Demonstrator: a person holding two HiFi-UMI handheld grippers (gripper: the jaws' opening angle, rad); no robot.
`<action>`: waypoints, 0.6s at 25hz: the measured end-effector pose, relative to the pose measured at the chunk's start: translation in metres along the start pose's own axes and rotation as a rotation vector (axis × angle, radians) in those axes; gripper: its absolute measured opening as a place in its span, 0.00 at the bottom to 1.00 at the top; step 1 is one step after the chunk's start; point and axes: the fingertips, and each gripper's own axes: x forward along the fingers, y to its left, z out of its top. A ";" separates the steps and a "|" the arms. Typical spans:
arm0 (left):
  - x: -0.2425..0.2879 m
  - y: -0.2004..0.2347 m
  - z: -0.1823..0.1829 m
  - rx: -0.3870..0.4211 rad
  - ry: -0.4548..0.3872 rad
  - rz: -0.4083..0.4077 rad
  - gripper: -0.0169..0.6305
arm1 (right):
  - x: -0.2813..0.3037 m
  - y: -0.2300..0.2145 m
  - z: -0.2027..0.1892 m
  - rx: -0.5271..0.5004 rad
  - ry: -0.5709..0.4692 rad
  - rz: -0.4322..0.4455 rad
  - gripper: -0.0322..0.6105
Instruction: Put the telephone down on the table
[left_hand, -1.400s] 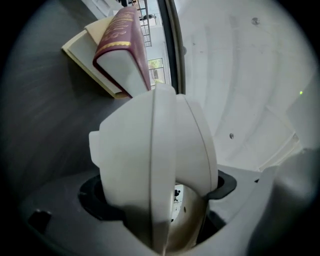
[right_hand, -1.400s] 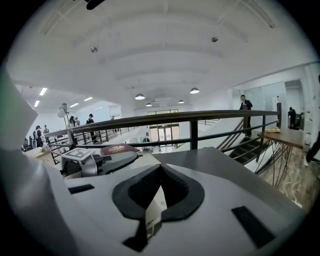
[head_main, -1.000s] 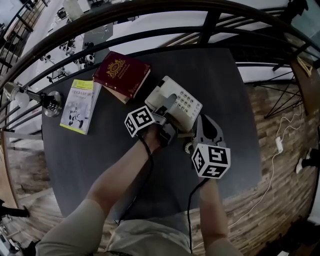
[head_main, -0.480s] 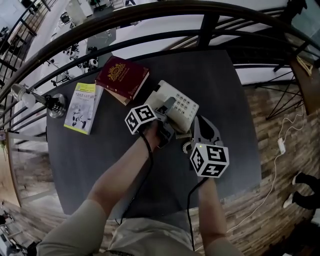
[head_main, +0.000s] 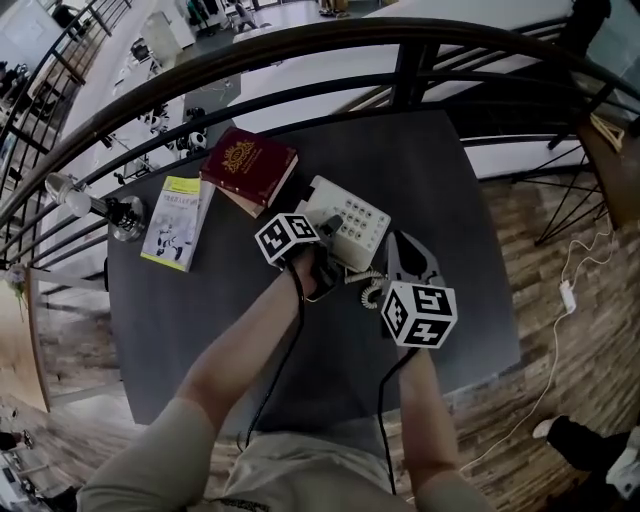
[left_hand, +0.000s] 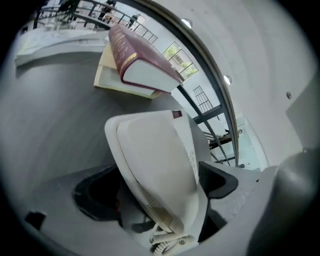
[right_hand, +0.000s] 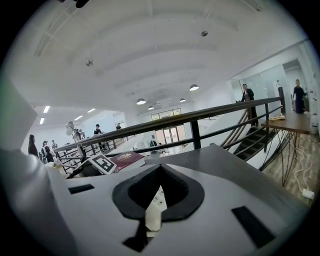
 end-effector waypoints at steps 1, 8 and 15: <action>-0.005 -0.001 0.002 0.023 -0.011 0.008 0.77 | -0.002 0.001 0.002 -0.002 -0.002 0.003 0.05; -0.077 -0.031 0.010 0.203 -0.157 -0.008 0.77 | -0.023 0.014 0.024 -0.022 -0.022 0.017 0.05; -0.180 -0.074 0.014 0.290 -0.290 -0.148 0.74 | -0.058 0.033 0.085 -0.050 -0.093 0.064 0.05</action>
